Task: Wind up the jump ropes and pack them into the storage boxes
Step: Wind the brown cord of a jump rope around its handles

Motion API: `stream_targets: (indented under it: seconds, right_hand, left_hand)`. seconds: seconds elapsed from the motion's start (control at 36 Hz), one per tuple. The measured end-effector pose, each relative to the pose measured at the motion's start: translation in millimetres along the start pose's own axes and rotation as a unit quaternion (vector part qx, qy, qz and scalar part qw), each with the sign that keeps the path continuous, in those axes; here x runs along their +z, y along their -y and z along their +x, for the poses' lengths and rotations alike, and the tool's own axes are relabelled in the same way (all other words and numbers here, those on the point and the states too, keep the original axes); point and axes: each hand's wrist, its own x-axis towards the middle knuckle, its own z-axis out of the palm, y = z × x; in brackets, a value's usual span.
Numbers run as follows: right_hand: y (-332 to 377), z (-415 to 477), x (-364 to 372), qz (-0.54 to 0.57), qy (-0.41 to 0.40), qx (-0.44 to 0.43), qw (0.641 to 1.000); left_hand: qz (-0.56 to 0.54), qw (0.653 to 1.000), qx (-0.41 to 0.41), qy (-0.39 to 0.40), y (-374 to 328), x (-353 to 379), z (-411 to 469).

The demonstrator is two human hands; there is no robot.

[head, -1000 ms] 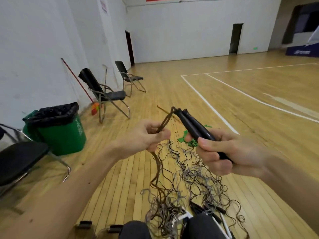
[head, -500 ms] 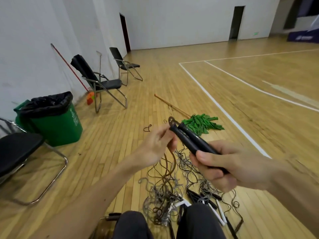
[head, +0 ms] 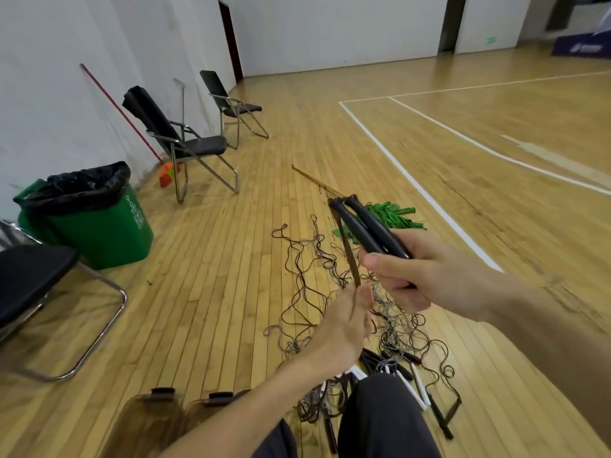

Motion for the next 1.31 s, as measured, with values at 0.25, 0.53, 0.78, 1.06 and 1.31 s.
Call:
stream_targets:
  seconds: [0.25, 0.53, 0.78, 1.06, 1.31]
  right_hand:
    - [-34.8, 12.7, -17.4, -0.290, -0.073, 0.028, 0.954]
    - [-44.5, 20.8, -6.8, -0.330, -0.099, 0.027, 0.938]
    - [-32.0, 16.1, 1.6, -0.183, -0.032, 0.029, 0.982]
    - [-22.7, 6.3, -7.1, -0.119, -0.026, 0.092, 0.988]
    - [-35.7, 20.6, -8.6, -0.290, -0.021, 0.195, 0.937]
  left_hand:
    - [0.606, 0.784, 0.122, 0.056, 2.8, -25.2, -16.1]
    - [0.350, 0.926, 0.018, 0.144, -13.3, -69.6, -7.5]
    - [-0.142, 0.989, 0.046, -0.019, -11.4, -49.5, 2.4]
    - [0.295, 0.935, 0.142, -0.137, -1.1, -47.3, 10.9]
    - [0.685, 0.691, 0.230, 0.012, -22.4, -63.2, -5.9]
